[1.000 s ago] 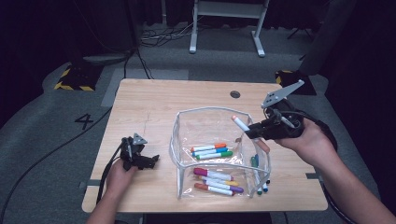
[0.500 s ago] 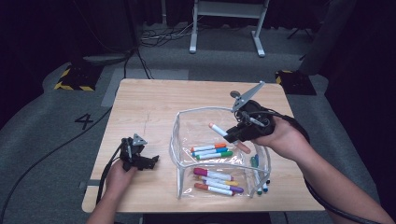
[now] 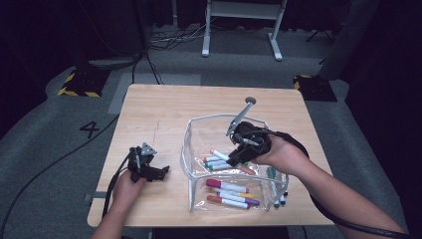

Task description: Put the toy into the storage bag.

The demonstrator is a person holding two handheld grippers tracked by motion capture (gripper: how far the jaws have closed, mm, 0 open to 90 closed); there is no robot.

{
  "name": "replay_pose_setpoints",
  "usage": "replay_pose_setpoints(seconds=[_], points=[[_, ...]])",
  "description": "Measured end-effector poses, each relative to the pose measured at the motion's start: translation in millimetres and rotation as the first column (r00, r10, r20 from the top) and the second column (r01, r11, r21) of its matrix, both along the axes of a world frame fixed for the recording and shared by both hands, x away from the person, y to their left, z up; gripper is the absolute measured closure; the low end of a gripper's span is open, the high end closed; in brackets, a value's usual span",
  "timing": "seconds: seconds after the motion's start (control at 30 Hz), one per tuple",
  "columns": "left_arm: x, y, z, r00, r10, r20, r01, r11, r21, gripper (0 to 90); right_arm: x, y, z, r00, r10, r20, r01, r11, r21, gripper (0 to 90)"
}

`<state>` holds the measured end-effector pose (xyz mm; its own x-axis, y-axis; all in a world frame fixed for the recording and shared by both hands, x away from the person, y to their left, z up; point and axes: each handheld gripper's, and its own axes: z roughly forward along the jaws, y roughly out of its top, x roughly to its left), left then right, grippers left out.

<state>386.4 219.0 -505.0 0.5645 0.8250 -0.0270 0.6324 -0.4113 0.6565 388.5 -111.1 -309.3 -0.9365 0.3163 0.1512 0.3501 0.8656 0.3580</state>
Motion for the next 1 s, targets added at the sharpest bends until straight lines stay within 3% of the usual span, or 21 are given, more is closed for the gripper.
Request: replay_pose_setpoints(seconds=[0.5, 0.77, 1.0], points=[[0.0, 0.0, 0.0, 1.0000, -0.001, 0.000, 0.001, 1.0000, 0.000, 0.0, -3.1, 15.4, -38.8, 0.9968, 0.052, -0.060, -0.057, 0.993, -0.099, 76.1], [0.2, 0.0, 0.0, 1.0000, -0.002, 0.001, 0.002, 1.0000, 0.000, 0.0, -8.7, 21.5, -51.7, 0.9927, 0.091, -0.079, -0.102, 0.984, -0.148, 76.0], [0.3, 0.0, 0.0, 1.0000, -0.002, 0.001, 0.002, 1.0000, 0.000, 0.0, -7.5, 26.4, -66.5, 0.9887, 0.113, -0.099, -0.132, 0.968, -0.211, 75.9]])
